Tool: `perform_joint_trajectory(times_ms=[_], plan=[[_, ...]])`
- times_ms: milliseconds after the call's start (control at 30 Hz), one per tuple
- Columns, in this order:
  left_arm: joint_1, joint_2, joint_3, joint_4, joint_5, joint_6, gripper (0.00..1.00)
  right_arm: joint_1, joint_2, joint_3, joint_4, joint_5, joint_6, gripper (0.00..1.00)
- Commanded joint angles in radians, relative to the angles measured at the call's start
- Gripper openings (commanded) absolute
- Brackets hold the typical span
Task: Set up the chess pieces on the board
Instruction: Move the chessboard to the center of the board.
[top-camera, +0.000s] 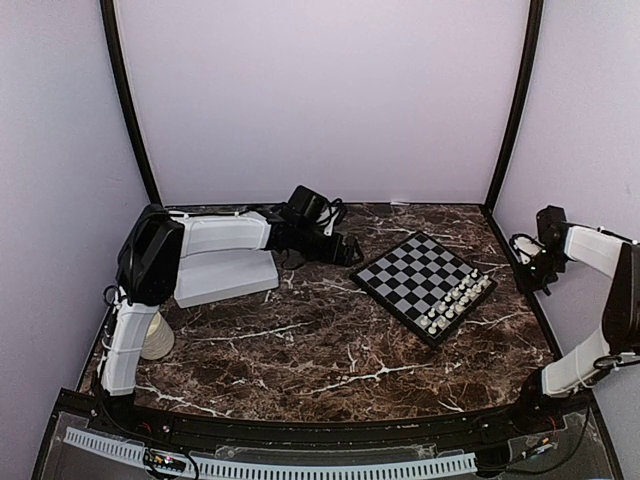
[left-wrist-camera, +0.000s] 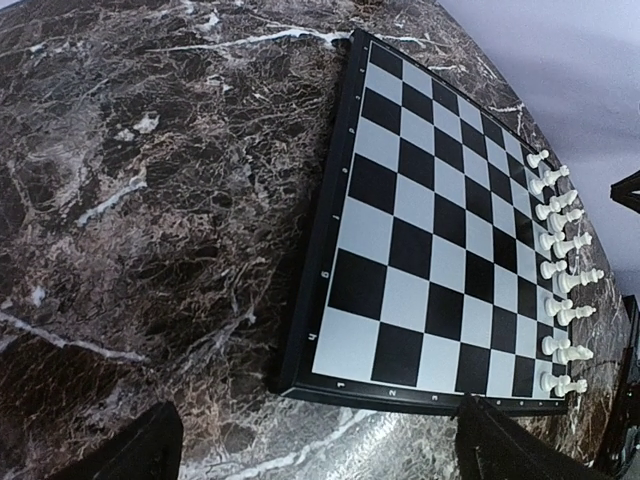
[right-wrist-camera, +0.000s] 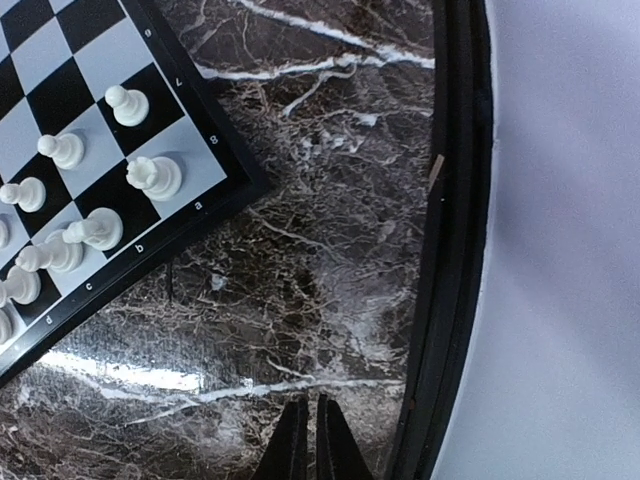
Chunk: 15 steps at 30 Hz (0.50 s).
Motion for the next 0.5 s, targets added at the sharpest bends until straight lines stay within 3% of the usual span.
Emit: perform_joint_trajectory(times_ms=[0,467], plan=[[0.000,0.033,0.074,-0.019,0.028,-0.045,0.98,-0.007,0.085,0.020,0.016,-0.071,-0.017,0.04],[0.002,0.171,0.183,-0.021,0.127,-0.098,0.97,-0.005,0.346,0.134,0.054,-0.172,0.017,0.00]])
